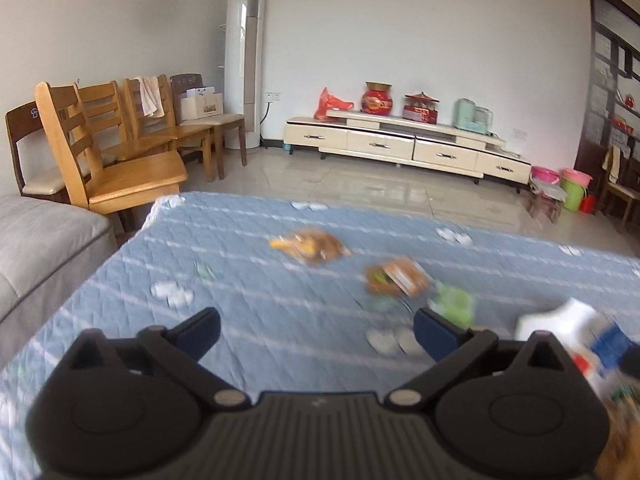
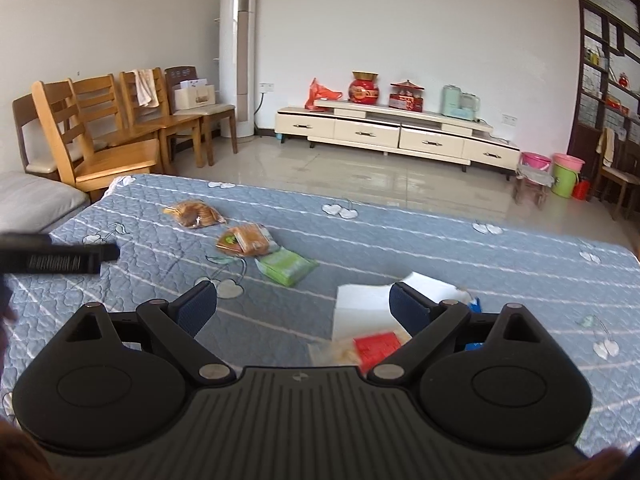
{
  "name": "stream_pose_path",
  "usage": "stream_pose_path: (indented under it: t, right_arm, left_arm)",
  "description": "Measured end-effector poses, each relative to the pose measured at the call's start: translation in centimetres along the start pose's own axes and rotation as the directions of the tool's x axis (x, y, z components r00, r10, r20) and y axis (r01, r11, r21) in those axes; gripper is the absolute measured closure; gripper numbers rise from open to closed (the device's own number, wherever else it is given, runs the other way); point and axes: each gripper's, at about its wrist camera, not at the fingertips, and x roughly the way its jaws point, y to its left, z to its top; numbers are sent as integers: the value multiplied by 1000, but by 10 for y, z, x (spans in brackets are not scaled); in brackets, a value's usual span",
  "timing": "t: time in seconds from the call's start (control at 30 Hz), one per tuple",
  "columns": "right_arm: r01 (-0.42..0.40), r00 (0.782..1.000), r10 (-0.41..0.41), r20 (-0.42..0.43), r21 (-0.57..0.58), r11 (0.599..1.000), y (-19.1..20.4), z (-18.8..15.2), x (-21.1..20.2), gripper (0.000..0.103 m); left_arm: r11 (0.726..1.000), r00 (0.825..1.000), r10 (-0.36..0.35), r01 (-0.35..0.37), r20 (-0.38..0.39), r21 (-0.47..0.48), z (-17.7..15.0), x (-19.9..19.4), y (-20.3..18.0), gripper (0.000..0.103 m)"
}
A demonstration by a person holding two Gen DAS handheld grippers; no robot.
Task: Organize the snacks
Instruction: 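Grasp the clear round-bread bag with the left tool while the right tool grasps the green pack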
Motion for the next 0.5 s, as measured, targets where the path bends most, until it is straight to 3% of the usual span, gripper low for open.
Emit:
stream_pose_path:
  t: [0.13,0.27,0.4,0.5]
  right_arm:
    - [-5,1000,5,-3,-5,1000,2,10,14,0]
    - [-10,1000,10,-12,7,1000,-1,14,28,0]
    - [-16,999,18,-35,32,999,-4,19,47,0]
    - [-17,998,18,-59,23,1000,-3,23,66,0]
  left_arm:
    - [1000,1000,1,-1,-21,-1,30,57,22,1]
    - [996,999,-17,21,-45,89,50,120,29,1]
    - [950,995,-43,68,-88,305,57,172,13,1]
    - [923,996,-34,64,-85,379,62,198,4,1]
